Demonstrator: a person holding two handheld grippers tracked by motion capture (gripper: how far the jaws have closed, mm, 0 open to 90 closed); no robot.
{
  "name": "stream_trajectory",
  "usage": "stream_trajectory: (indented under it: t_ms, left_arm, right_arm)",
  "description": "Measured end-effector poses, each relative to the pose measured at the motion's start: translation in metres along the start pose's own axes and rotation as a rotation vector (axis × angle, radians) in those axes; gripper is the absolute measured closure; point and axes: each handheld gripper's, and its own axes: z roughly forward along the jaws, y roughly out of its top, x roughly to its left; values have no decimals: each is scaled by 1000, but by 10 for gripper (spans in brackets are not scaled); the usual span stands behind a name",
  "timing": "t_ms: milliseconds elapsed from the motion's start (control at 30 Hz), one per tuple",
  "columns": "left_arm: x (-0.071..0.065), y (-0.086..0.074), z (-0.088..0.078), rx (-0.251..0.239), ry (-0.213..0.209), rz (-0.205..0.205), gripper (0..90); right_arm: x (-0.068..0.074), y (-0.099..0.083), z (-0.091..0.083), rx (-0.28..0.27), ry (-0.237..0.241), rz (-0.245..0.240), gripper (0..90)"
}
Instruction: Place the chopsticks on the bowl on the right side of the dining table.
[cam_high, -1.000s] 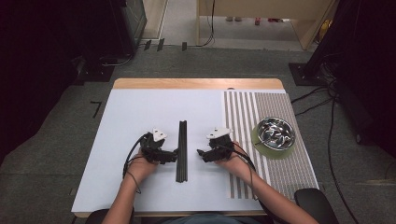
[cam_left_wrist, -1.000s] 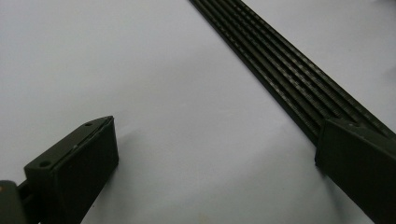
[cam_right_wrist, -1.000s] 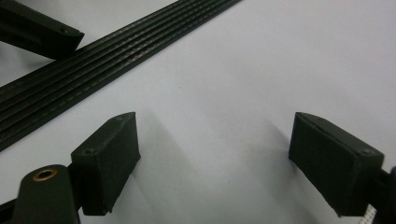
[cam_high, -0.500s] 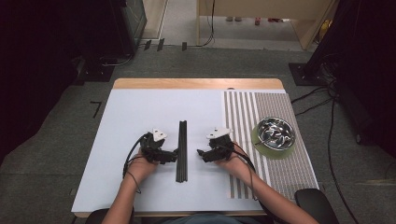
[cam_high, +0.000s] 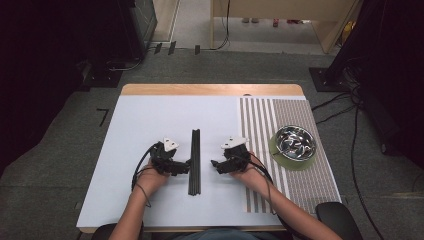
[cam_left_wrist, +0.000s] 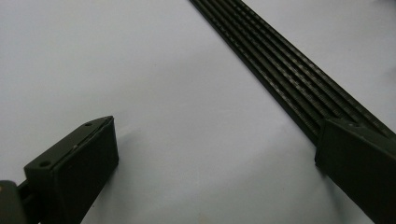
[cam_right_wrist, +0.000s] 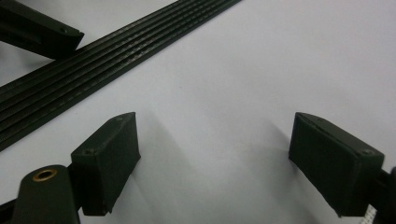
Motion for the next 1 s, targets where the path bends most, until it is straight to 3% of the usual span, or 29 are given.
stream_trajectory:
  t_ms: [700,900,1000]
  left_arm:
    - [0,0,0,0,0,0,0]
    - [0,0,0,0,0,0,0]
    - [0,0,0,0,0,0,0]
  right_arm:
    - [0,1,0,3,-1,4,160]
    - [4,3,-1,22,-15,20,180]
    - [8,4,-2,26,2,24,181]
